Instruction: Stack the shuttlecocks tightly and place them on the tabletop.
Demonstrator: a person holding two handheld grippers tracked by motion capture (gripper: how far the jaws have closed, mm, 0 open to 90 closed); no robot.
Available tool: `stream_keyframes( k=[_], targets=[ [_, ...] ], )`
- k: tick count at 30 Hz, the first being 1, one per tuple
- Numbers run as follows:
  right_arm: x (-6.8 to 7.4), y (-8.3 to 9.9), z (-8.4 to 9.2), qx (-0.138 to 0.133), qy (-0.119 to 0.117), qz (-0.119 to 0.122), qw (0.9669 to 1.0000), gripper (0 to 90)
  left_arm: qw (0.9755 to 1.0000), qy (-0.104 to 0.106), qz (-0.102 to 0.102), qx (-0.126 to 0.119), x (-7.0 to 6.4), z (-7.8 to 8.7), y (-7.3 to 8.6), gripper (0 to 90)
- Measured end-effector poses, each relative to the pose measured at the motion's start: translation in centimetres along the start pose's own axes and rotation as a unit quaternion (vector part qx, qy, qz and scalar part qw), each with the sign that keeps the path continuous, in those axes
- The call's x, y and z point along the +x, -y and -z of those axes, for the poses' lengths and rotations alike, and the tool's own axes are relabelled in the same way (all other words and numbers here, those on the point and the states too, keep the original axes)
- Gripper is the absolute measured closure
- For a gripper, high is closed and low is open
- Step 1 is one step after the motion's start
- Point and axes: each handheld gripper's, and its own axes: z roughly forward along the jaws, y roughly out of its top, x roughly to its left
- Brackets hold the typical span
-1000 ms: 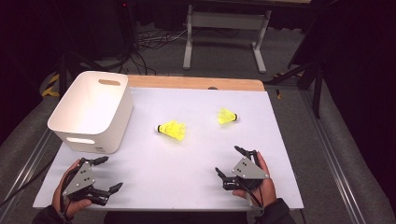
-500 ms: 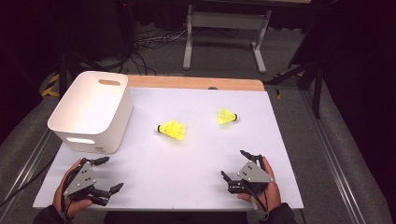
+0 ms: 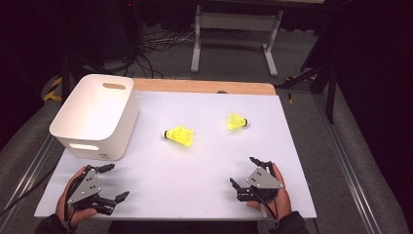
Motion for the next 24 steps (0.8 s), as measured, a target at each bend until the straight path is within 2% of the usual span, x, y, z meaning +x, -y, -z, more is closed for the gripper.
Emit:
stream_keyframes(
  k=[5,16,22,24],
  targets=[
    [-0.3,-0.2,-0.4,0.004,0.014,-0.013,0.9998,9.8,1.0000,0.001,0.001,0.001,0.0,-0.1,0.0,3.4],
    [-1.0,-1.0,-1.4,0.015,0.040,-0.022,0.9988,10.0,1.0000,0.000,-0.001,0.003,0.0,-0.2,0.0,3.5],
    [-2.2,-1.6,-2.0,0.015,0.049,-0.036,0.9980,10.3,1.0000,0.001,0.000,0.002,0.1,-0.2,0.0,3.5],
    [-3.0,-2.1,-2.4,0.008,0.050,-0.050,0.9974,10.9,1.0000,0.003,0.001,0.002,0.0,-0.2,0.0,3.5]
  ],
)
